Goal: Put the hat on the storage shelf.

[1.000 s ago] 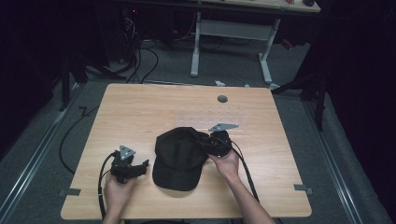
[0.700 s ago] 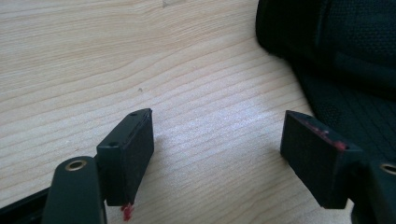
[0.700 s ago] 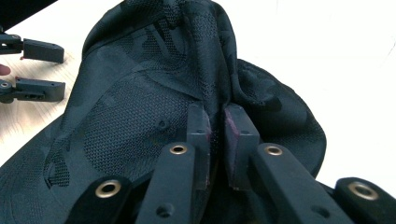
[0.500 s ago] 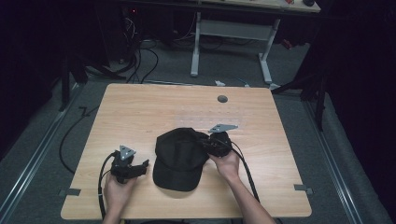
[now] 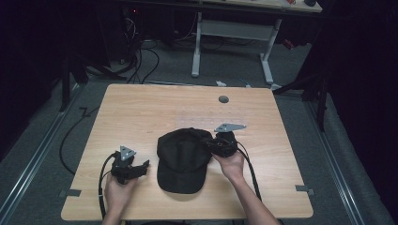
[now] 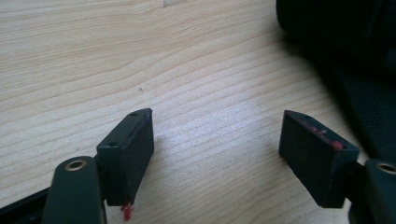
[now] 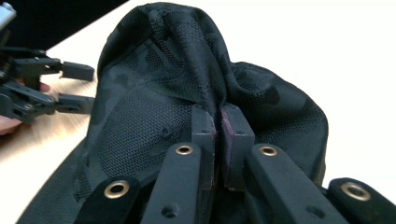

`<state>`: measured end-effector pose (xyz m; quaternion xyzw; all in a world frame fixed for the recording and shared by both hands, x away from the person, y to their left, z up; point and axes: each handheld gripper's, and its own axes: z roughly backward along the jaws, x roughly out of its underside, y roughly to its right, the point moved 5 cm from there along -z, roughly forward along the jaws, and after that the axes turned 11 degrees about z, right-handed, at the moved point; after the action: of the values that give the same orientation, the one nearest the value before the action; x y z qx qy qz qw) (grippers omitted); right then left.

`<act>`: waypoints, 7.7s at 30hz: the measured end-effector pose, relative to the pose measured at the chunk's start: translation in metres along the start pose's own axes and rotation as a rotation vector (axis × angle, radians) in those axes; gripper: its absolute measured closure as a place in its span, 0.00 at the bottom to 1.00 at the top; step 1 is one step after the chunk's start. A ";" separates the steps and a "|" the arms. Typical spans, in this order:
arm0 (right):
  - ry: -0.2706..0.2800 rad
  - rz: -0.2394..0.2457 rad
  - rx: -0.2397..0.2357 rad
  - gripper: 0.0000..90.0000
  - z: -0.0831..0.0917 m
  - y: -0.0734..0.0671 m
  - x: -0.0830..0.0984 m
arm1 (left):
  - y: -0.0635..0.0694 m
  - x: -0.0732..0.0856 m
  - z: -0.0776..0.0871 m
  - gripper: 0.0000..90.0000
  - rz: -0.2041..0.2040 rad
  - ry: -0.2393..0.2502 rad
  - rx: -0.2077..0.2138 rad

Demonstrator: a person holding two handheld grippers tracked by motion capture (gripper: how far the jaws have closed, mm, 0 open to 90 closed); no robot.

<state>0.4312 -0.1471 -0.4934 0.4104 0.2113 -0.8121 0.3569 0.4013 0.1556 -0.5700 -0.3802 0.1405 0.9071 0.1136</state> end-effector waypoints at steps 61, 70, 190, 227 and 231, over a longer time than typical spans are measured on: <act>0.249 0.112 -0.023 0.95 0.092 -0.002 -0.018 | 0.104 -0.041 0.014 0.21 -0.145 -0.134 0.645; 0.263 0.138 -0.041 0.95 0.089 -0.005 -0.019 | 0.109 -0.043 0.018 0.33 -0.149 -0.136 0.711; -0.179 -0.131 0.478 0.38 0.079 0.060 0.139 | 0.066 -0.167 0.051 0.96 -0.056 0.256 0.495; -0.179 -0.128 0.474 0.38 0.079 0.059 0.139 | 0.064 -0.176 -0.001 0.96 -0.044 0.230 0.328; -0.180 -0.126 0.472 0.38 0.079 0.059 0.139 | 0.066 -0.175 -0.004 0.96 -0.051 0.224 0.323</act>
<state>0.3782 -0.2927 -0.5650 0.3946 0.0085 -0.8928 0.2172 0.5032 0.0753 -0.4355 -0.4589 0.2862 0.8218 0.1795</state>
